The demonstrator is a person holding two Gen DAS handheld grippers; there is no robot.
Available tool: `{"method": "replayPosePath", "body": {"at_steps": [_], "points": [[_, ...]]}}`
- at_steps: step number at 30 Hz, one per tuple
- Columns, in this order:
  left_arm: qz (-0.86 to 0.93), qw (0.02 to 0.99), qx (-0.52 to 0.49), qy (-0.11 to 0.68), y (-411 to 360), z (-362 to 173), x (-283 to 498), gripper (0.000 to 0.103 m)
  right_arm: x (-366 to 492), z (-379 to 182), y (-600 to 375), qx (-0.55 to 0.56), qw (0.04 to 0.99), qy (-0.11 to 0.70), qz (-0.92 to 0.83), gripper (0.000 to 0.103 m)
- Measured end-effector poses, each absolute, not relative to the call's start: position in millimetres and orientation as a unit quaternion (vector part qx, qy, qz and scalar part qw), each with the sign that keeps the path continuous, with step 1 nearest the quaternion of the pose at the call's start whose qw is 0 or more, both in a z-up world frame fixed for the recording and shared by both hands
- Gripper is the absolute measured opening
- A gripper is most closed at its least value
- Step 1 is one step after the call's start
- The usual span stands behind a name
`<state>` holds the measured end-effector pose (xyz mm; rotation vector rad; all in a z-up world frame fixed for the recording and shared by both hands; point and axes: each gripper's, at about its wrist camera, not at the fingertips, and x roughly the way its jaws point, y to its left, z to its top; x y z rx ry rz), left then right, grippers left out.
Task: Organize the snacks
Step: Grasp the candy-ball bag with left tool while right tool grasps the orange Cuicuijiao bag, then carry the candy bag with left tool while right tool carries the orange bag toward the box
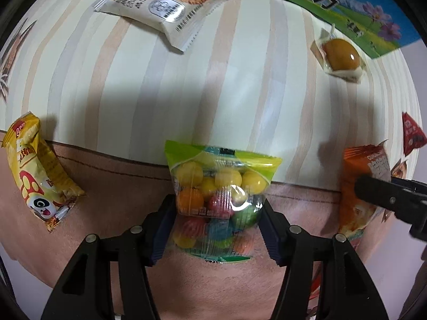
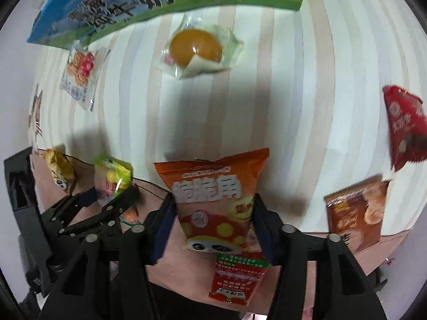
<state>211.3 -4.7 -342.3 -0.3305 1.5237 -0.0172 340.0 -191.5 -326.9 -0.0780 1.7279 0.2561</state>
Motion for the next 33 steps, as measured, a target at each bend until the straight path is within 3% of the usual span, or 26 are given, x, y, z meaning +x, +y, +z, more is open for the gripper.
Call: {"method": "replayPosePath", "body": {"at_steps": [5,7,10,17,33], "points": [[-0.010,0.712,-0.121,0.692,-13,-344,209,0.062,331,-339,-187,-0.055,0.653,0.748,0.105,0.073],[-0.004,0.713,-0.121,0.690,-14,-345,207,0.056,328,-340,-187,-0.056,0.663,0.740,0.099,0.072],[0.005,0.718,-0.119,0.685,-29,-345,209,0.048,321,-340,-182,-0.068,0.682,0.722,0.092,0.059],[0.008,0.730,-0.118,0.673,-24,-330,201,0.045,289,-335,-159,-0.081,0.703,0.700,0.096,0.053],[-0.023,0.779,-0.146,0.609,3,-235,216,0.043,308,-240,-165,0.053,0.738,0.652,0.162,0.052]]}}
